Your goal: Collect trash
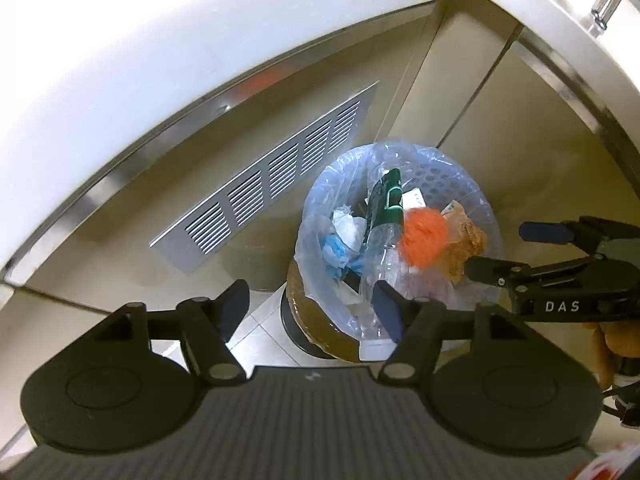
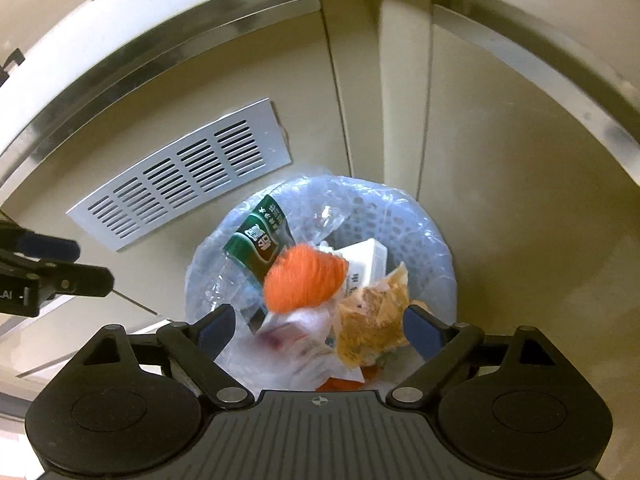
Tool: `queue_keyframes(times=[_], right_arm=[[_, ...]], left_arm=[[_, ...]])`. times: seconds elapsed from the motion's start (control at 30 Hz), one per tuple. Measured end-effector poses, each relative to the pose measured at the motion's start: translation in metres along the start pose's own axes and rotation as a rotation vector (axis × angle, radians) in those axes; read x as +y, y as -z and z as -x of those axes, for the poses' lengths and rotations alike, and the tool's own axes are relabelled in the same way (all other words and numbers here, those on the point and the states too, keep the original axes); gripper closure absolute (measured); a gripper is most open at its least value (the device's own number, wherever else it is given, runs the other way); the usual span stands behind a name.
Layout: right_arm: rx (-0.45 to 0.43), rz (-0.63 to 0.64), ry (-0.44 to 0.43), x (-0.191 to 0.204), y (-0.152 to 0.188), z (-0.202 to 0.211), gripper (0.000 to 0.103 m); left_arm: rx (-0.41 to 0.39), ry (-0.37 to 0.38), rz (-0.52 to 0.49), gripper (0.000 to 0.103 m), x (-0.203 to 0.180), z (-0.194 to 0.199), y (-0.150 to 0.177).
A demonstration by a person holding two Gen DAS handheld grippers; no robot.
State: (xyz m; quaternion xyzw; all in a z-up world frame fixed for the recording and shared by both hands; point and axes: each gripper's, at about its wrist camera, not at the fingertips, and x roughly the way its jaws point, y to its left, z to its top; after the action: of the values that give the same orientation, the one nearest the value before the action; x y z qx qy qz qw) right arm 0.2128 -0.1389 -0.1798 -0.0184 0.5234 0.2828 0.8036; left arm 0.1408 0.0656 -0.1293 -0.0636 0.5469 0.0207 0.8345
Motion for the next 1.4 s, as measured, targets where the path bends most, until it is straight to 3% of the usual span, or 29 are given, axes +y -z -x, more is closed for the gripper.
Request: queue_keyframes(times=[0.33, 0.63, 1.0, 1.4], right_arm=[[-0.015, -0.045, 0.065, 0.016, 0.023, 0.048, 0.013], [-0.078, -0.116, 0.122, 0.040, 0.044, 0.095, 0.013], [-0.065, -0.090, 0.101, 0.039, 0.044, 0.122, 0.013], [-0.050, -0.045, 0.029, 0.027, 0.048, 0.142, 0.013]], left_arm=[[-0.057, 0.086, 0.050, 0.016, 0.000, 0.025, 0.020], [-0.123, 0.123, 0.016, 0.004, -0.005, 0.050, 0.030], [-0.169, 0.069, 0.088, 0.001, -0.019, 0.074, 0.041], [-0.155, -0.014, 0.150, 0.001, -0.046, 0.100, 0.057]])
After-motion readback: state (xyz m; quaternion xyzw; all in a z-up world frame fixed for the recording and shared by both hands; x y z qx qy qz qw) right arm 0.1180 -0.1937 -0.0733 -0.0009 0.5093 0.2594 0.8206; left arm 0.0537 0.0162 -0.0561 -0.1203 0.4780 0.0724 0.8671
